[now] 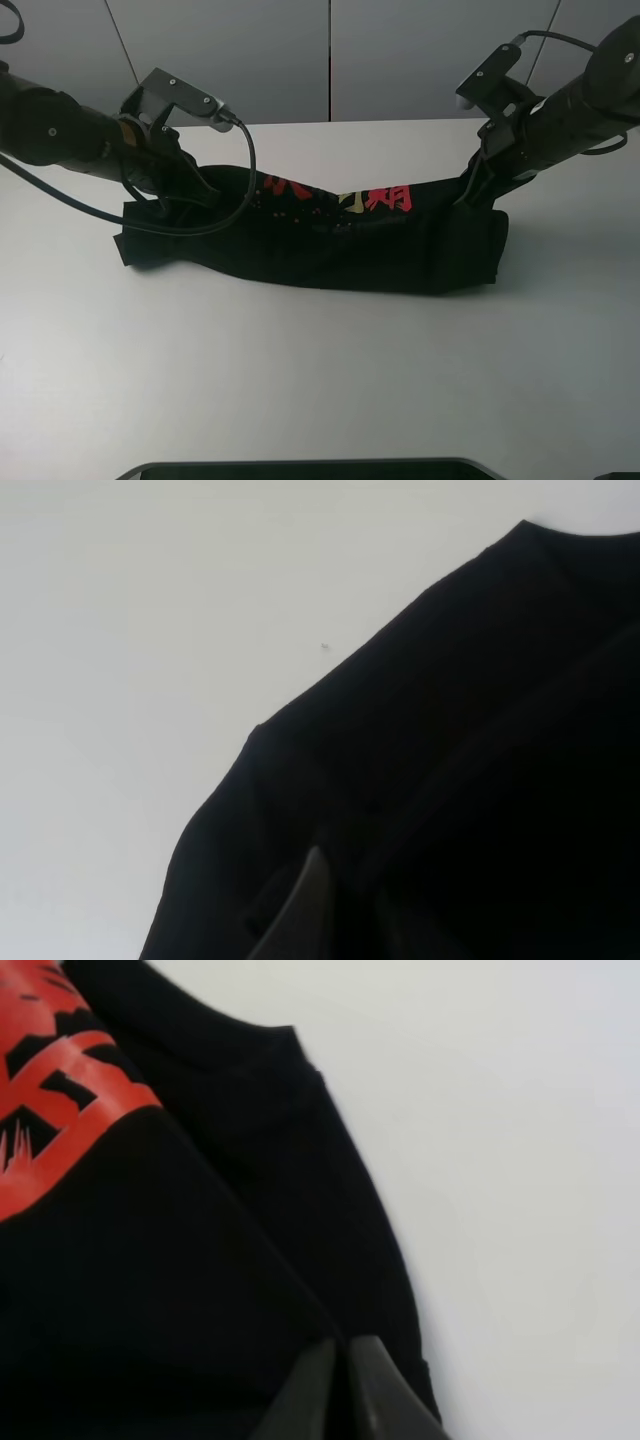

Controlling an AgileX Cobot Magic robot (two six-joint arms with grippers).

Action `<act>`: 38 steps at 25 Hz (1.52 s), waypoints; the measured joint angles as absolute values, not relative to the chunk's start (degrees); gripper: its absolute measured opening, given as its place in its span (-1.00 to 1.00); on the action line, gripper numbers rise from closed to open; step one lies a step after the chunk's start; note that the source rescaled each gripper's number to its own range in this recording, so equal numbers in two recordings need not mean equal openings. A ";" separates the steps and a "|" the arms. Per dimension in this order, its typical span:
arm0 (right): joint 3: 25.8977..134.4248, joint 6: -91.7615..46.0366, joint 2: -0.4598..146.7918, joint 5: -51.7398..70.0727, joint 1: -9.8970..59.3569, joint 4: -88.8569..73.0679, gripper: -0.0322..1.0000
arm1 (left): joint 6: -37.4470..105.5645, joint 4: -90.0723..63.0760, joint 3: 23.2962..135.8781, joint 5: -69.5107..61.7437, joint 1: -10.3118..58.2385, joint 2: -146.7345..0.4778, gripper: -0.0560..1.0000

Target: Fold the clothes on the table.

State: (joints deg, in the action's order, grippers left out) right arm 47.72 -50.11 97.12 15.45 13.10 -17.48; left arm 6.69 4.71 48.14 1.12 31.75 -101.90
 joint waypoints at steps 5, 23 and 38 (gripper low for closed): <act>47.72 -49.72 98.65 12.45 13.10 -17.48 -0.94 | 6.32 3.06 48.14 4.66 29.71 -103.48 -0.88; 47.72 -44.70 99.48 8.63 13.10 -27.95 0.96 | 2.36 -0.80 49.31 1.78 28.09 -103.48 0.96; 53.41 -8.56 99.48 26.55 13.10 -11.80 1.00 | -0.96 -8.12 62.30 -25.18 24.28 -106.03 0.99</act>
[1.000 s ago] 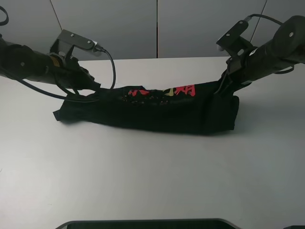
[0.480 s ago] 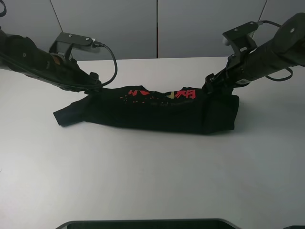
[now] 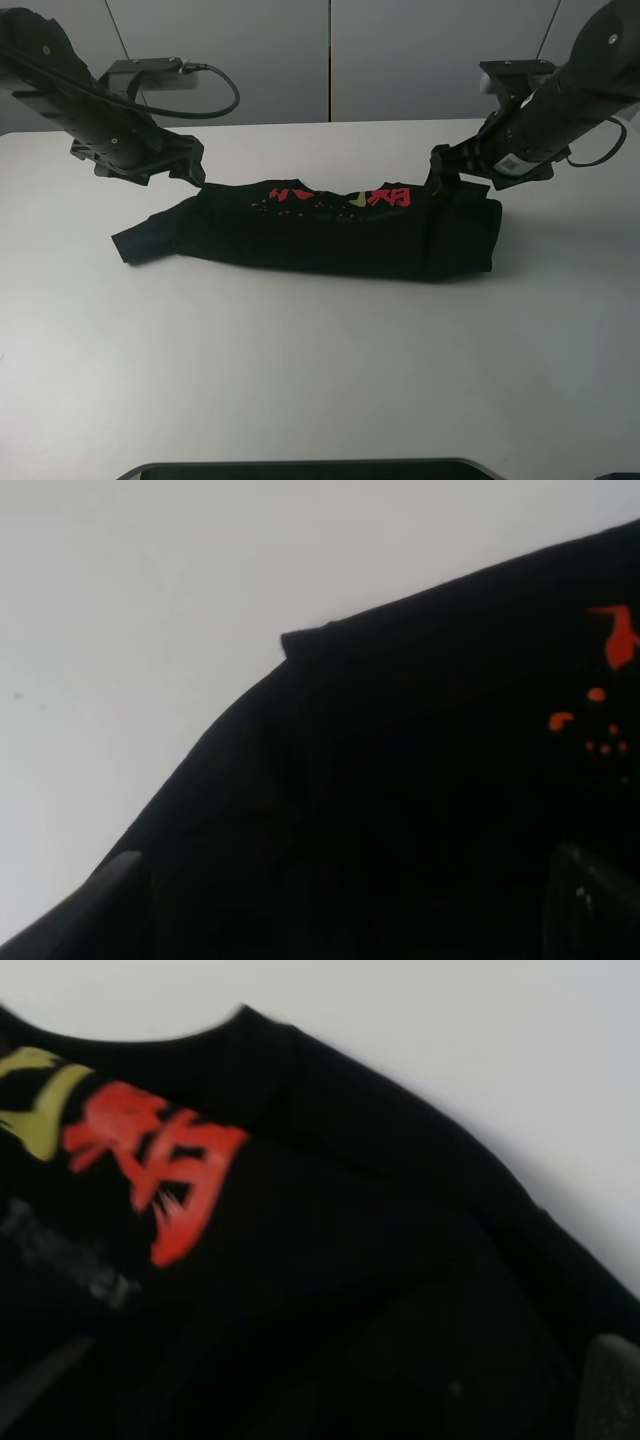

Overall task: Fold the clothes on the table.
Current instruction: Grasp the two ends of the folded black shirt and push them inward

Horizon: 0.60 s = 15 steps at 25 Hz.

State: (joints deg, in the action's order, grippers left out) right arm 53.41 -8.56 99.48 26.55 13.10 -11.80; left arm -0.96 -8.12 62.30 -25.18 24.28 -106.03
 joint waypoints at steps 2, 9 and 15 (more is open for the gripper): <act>53.96 -3.50 99.48 29.12 13.10 -6.47 1.00 | -0.96 -8.51 63.15 -27.39 23.17 -107.85 0.99; 53.99 2.01 99.48 33.79 13.10 -3.57 1.00 | -1.09 -9.19 63.64 -29.55 22.92 -112.54 0.99; 54.09 3.65 99.48 37.33 13.10 -3.57 1.00 | -1.21 -9.44 64.39 -30.31 22.92 -114.74 0.99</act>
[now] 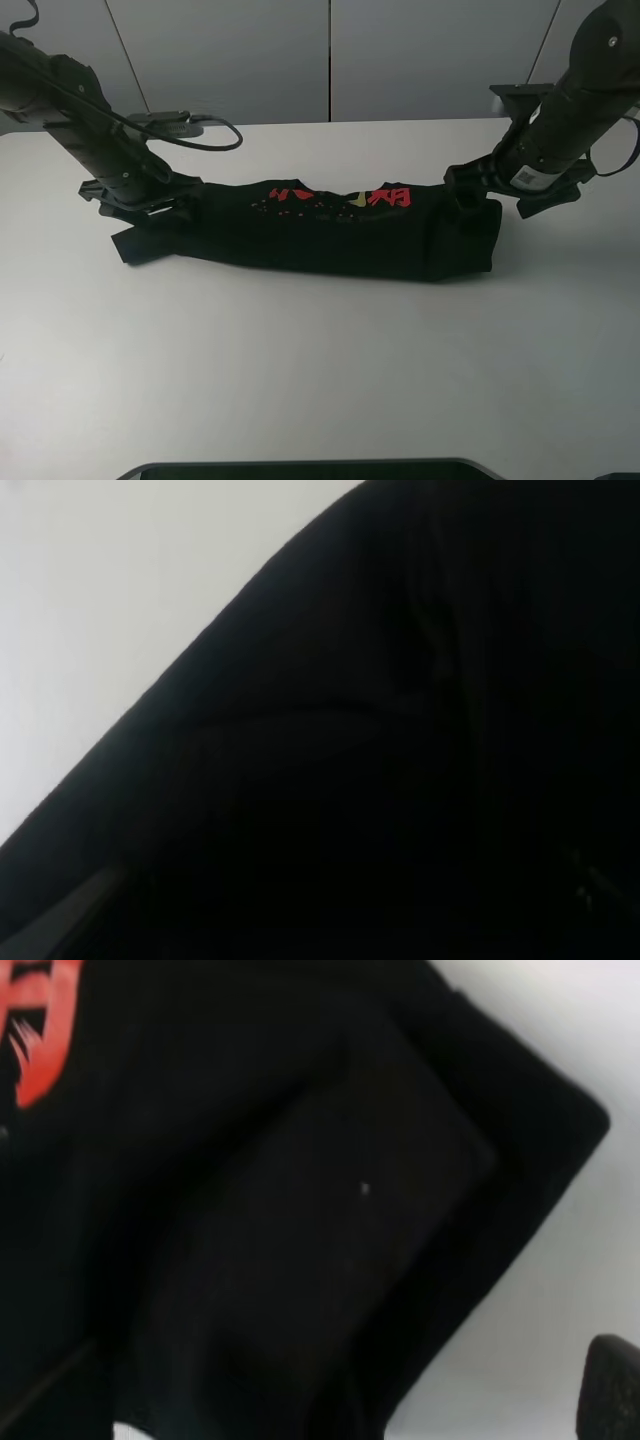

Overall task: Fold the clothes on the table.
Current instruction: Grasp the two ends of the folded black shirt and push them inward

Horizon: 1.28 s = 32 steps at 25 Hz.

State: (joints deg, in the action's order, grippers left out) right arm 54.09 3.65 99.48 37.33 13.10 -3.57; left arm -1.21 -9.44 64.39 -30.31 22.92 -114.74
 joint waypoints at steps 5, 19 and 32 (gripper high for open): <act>54.09 5.01 99.89 38.98 13.10 -3.57 1.00 | -1.21 -9.58 66.12 -33.61 22.92 -115.11 0.99; 54.09 5.97 102.71 40.23 13.10 -3.57 1.00 | -1.32 -8.87 67.77 -36.67 20.59 -116.10 0.99; 54.21 6.19 105.80 39.33 13.10 -5.87 1.00 | -1.32 -8.36 68.09 -36.64 20.59 -118.96 0.99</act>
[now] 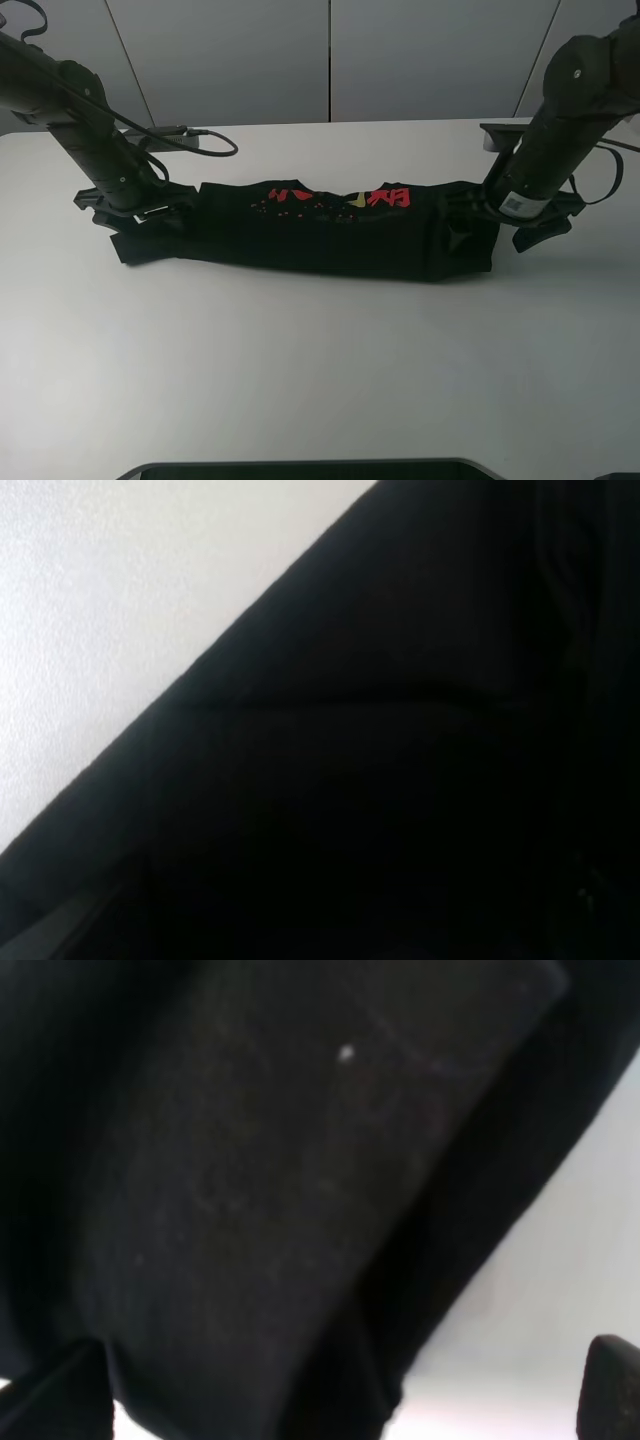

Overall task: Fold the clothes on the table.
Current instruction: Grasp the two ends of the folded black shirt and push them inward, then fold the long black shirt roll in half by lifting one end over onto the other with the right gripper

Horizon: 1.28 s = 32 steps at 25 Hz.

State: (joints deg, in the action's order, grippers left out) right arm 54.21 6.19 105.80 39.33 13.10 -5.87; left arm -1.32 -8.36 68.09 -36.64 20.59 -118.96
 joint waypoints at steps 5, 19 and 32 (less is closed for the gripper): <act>57.27 6.19 108.89 38.94 13.10 -6.76 1.00 | -1.32 -8.23 68.09 -36.64 20.59 -118.96 0.99; 62.03 6.19 115.98 38.95 13.10 -6.64 0.79 | -0.44 -8.01 68.09 -36.74 20.59 -118.96 0.99; 62.08 3.26 116.25 36.61 13.23 -8.87 -0.67 | 0.00 -7.76 68.09 -36.74 20.59 -118.96 0.99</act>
State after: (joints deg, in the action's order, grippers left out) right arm 62.08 3.26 116.25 36.61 13.23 -8.87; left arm 0.00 -7.76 68.09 -36.74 20.59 -118.96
